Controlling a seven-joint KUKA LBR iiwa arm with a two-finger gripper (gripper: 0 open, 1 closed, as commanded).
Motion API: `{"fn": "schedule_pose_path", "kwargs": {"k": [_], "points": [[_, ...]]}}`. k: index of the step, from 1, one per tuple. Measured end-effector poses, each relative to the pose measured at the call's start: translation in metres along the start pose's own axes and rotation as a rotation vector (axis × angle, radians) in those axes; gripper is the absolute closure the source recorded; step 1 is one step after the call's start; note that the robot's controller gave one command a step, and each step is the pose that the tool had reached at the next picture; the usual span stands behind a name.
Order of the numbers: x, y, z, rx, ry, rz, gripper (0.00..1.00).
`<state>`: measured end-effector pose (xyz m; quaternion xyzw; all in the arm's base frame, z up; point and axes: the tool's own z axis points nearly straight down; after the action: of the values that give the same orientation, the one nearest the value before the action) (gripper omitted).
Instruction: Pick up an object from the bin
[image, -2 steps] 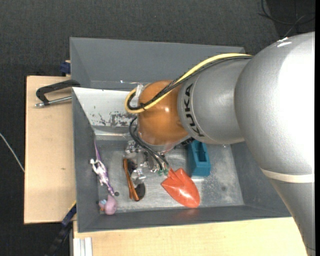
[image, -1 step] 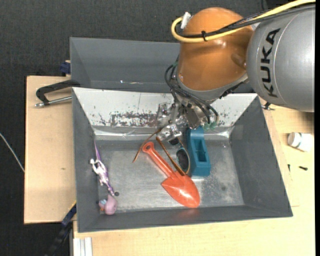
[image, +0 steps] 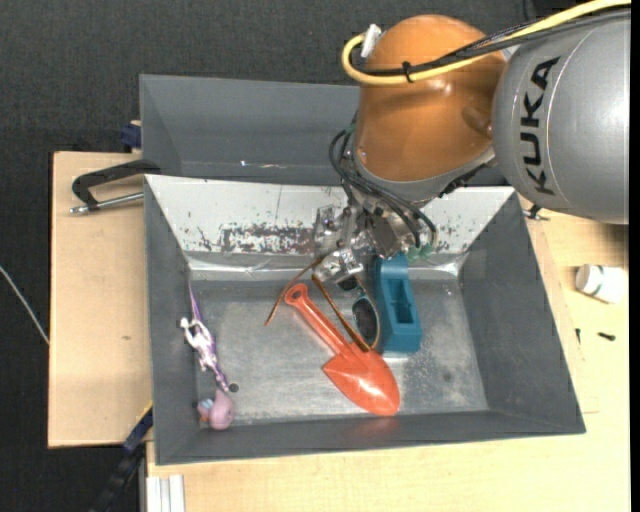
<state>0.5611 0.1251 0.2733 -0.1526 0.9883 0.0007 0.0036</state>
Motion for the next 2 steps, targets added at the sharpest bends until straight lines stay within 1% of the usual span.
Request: {"fn": "schedule_pose_path", "kwargs": {"k": [1, 2], "points": [[0.007, -0.004, 0.005, 0.000, 0.004, 0.161, 1.00], [0.052, -0.004, 0.030, 0.000, 0.004, 0.334, 1.00]]}}
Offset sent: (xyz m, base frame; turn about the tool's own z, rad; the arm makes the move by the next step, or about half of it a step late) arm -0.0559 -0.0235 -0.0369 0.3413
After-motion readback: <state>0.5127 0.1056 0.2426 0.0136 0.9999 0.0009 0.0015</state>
